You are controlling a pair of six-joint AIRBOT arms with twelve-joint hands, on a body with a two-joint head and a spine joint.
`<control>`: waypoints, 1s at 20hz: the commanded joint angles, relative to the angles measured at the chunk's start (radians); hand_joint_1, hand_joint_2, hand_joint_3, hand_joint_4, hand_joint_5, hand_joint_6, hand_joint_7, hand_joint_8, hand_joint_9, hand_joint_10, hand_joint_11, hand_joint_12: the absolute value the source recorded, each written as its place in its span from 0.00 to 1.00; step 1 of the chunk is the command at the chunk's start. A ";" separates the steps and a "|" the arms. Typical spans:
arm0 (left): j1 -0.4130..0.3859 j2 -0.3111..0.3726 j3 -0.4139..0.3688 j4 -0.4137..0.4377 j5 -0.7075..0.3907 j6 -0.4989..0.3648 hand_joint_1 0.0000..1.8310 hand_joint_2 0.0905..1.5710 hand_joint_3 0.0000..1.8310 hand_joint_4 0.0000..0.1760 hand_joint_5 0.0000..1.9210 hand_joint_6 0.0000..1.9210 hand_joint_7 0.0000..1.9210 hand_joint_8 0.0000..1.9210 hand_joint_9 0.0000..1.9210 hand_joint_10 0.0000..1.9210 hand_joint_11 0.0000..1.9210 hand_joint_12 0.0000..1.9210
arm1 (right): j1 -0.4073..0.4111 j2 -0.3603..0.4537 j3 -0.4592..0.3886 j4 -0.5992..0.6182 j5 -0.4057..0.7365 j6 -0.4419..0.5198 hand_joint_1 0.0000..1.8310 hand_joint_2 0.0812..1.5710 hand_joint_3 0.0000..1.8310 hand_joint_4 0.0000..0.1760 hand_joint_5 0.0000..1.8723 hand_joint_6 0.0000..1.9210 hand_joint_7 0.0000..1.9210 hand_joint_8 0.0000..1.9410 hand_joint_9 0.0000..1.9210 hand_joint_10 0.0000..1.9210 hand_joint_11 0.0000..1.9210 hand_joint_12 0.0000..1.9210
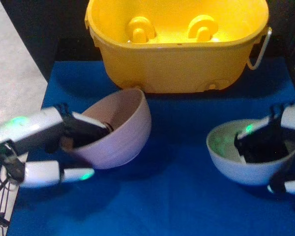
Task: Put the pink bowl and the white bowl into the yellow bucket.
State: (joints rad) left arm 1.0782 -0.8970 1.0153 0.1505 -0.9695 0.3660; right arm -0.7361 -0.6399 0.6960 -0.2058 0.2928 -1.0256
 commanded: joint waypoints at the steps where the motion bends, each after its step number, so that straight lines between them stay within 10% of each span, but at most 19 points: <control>1: -0.007 0.015 -0.008 -0.023 -0.151 -0.009 0.73 0.79 0.00 0.00 0.37 0.55 0.36 0.81 0.34 0.93 0.28 0.97 | 0.022 0.005 -0.005 0.014 0.115 0.007 0.81 0.76 0.00 0.00 0.37 0.73 0.37 0.64 0.39 0.70 0.33 0.88; 11: 0.012 0.140 -0.079 -0.045 -0.194 -0.020 0.72 0.80 0.00 0.00 0.35 0.64 0.36 0.81 0.32 0.87 0.29 0.91 | 0.134 0.086 -0.047 -0.009 0.114 0.007 0.82 0.69 0.00 0.00 0.47 0.60 0.45 0.54 0.49 0.56 0.44 0.77; 15: 0.009 0.173 -0.103 -0.049 -0.293 -0.009 0.73 0.78 0.00 0.00 0.38 0.60 0.37 0.79 0.34 0.84 0.28 0.88 | 0.288 0.084 -0.069 -0.146 0.114 0.007 0.80 0.77 0.00 0.00 0.37 0.78 0.37 0.63 0.37 0.70 0.30 0.89; 20: -0.024 0.180 -0.099 -0.059 -0.335 0.019 0.67 0.76 0.00 0.00 0.44 0.51 0.40 0.83 0.33 0.83 0.26 0.92 | 0.362 0.059 -0.044 -0.181 0.114 0.007 0.75 0.70 0.00 0.00 0.48 0.62 0.48 0.49 0.51 0.60 0.53 0.74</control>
State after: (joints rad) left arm 1.0641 -0.7189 0.9157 0.1150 -1.1675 0.3923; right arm -0.3866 -0.5823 0.6556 -0.4034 0.3008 -1.0241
